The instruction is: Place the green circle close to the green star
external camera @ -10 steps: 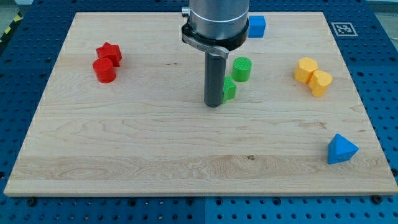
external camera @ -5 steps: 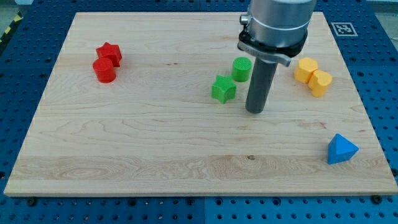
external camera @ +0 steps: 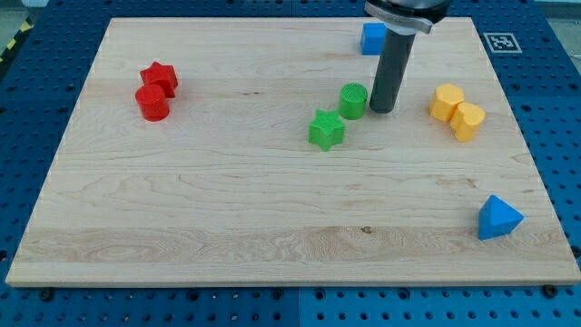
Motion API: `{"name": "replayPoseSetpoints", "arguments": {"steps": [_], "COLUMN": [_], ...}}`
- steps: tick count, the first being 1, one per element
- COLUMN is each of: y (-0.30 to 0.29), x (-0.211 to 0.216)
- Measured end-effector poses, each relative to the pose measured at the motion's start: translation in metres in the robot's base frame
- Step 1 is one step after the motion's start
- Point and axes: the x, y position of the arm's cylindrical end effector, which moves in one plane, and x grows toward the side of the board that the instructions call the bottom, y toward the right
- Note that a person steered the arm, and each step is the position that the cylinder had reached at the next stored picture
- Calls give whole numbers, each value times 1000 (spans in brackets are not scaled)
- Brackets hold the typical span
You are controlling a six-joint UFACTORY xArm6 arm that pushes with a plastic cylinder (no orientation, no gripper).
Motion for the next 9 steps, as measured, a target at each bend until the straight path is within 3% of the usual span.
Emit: {"name": "replayPoseSetpoints", "arguments": {"steps": [1, 5, 9], "y": [0, -1, -63], "x": [-20, -11, -3]}}
